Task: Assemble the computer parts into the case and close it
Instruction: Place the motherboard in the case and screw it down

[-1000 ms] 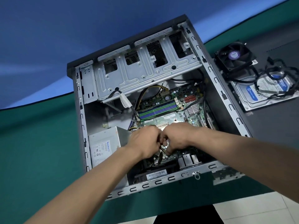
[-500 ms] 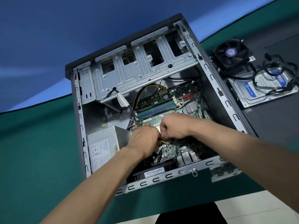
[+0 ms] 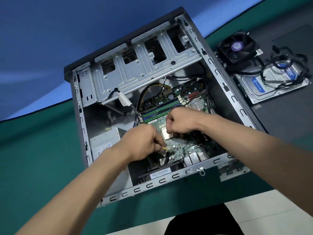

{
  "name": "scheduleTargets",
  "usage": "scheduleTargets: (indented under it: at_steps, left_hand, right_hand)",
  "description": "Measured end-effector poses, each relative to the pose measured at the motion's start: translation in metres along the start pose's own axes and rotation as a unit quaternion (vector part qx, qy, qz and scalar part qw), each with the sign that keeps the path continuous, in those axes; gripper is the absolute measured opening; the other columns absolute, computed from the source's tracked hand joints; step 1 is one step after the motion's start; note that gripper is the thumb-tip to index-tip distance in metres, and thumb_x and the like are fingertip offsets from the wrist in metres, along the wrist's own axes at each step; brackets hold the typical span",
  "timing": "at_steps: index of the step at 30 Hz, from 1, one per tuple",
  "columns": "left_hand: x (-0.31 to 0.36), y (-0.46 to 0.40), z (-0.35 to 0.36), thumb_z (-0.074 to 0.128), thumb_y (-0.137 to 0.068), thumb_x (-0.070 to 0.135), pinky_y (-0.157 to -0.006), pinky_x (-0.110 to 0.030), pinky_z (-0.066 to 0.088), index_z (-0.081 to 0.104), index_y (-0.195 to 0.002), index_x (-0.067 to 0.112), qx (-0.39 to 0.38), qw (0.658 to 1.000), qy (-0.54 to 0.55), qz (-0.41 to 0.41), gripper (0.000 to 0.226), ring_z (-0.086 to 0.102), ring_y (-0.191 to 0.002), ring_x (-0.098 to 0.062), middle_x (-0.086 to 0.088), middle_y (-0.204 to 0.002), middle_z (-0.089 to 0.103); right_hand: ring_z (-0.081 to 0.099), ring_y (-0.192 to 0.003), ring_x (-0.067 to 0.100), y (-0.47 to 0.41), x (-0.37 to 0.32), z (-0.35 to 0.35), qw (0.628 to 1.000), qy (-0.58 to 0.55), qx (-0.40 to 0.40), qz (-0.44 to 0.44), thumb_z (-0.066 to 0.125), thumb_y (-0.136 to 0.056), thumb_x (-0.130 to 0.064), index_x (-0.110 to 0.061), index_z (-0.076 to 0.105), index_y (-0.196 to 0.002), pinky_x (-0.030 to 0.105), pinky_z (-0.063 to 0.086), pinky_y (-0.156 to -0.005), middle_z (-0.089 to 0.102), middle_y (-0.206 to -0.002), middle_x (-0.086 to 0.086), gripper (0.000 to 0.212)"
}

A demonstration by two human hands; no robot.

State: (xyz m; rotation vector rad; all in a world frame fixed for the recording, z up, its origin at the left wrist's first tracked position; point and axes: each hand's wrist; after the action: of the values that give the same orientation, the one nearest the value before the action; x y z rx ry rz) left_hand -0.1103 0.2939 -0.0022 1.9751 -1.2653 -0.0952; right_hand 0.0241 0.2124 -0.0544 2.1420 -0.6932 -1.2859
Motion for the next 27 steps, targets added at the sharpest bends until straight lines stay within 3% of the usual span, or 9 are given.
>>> scheduleTargets:
  at_steps: [2,5,8,13,17,21,25,27]
  left_hand:
    - [-0.001,0.004,0.000,0.071,-0.081,0.022,-0.066,-0.017,0.043,0.075,-0.095,0.034,-0.043,0.998,-0.044,0.005,0.019,0.059,-0.081,0.002,0.020,-0.092,0.072]
    - [0.001,0.004,0.007,0.060,-0.084,0.015,-0.076,-0.026,0.047,0.073,-0.100,0.026,-0.092,0.987,-0.131,-0.005,0.023,0.061,-0.093,-0.014,0.006,-0.102,0.070]
    - [0.001,-0.003,0.013,0.056,-0.083,0.012,-0.082,-0.032,0.049,0.072,-0.102,0.023,-0.101,0.985,-0.135,-0.021,0.027,0.061,-0.098,-0.020,0.001,-0.103,0.069]
    - [-0.001,-0.012,0.025,0.061,-0.085,0.020,-0.075,-0.031,0.045,0.071,-0.102,0.020,-0.073,0.985,-0.152,-0.035,0.020,0.061,-0.100,-0.023,-0.001,-0.102,0.069]
    - [-0.002,-0.015,0.030,0.061,-0.085,0.021,-0.070,-0.030,0.041,0.070,-0.103,0.017,-0.065,0.984,-0.159,-0.039,0.021,0.060,-0.099,-0.024,-0.004,-0.101,0.069]
    - [-0.002,-0.016,0.028,0.058,-0.083,0.016,-0.075,-0.031,0.044,0.071,-0.102,0.016,-0.086,0.984,-0.151,-0.041,0.022,0.060,-0.100,-0.025,-0.004,-0.102,0.068]
    - [-0.001,-0.016,0.029,0.058,-0.082,0.016,-0.071,-0.030,0.041,0.071,-0.097,0.016,-0.075,0.985,-0.154,-0.033,0.019,0.060,-0.096,-0.025,-0.005,-0.098,0.068]
    - [-0.001,-0.015,0.030,0.059,-0.082,0.017,-0.071,-0.029,0.041,0.072,-0.097,0.018,-0.072,0.986,-0.145,-0.030,0.019,0.060,-0.097,-0.023,-0.002,-0.098,0.069]
  right_hand:
    - [0.064,-0.064,0.023,0.001,-0.001,0.004,0.999,-0.001,-0.045,-0.004,0.061,-0.087,-0.014,-0.012,0.069,-0.079,0.040,0.058,-0.070,0.072,-0.081,0.007,0.011]
    - [0.070,-0.079,0.030,0.001,-0.001,0.011,0.995,0.023,-0.096,-0.011,0.063,-0.087,-0.012,-0.005,0.071,-0.086,0.044,0.059,-0.077,0.072,-0.088,0.011,0.010]
    - [0.070,-0.086,0.033,0.001,0.001,0.015,0.992,0.039,-0.120,-0.006,0.064,-0.087,-0.014,-0.003,0.070,-0.089,0.048,0.058,-0.079,0.071,-0.088,0.012,0.012]
    - [0.064,-0.071,0.020,-0.001,-0.002,0.021,0.986,0.073,-0.149,-0.012,0.068,-0.087,-0.024,-0.014,0.069,-0.078,0.038,0.057,-0.080,0.068,-0.070,-0.001,0.013]
    - [0.069,-0.087,0.025,-0.002,-0.002,0.023,0.985,0.074,-0.157,-0.006,0.067,-0.087,-0.022,-0.011,0.069,-0.083,0.042,0.055,-0.086,0.072,-0.082,0.005,0.012]
    - [0.067,-0.078,0.023,-0.003,-0.002,0.023,0.984,0.071,-0.161,0.004,0.067,-0.087,-0.021,-0.010,0.068,-0.085,0.043,0.056,-0.086,0.072,-0.082,0.007,0.011]
    - [0.070,-0.089,0.034,-0.004,-0.001,0.024,0.985,0.062,-0.163,0.013,0.063,-0.087,-0.013,-0.003,0.069,-0.090,0.049,0.056,-0.083,0.073,-0.088,0.014,0.012]
    - [0.070,-0.085,0.034,-0.003,-0.002,0.024,0.984,0.063,-0.166,0.016,0.062,-0.086,-0.011,0.000,0.069,-0.091,0.051,0.056,-0.082,0.073,-0.088,0.016,0.014]
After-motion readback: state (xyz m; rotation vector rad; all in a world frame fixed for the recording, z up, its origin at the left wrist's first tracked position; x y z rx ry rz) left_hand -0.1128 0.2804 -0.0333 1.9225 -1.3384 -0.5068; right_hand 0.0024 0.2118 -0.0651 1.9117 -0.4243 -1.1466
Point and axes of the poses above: each hand's wrist, its own y-axis away from the middle knuckle, its own z-axis out of the palm, x = y × z
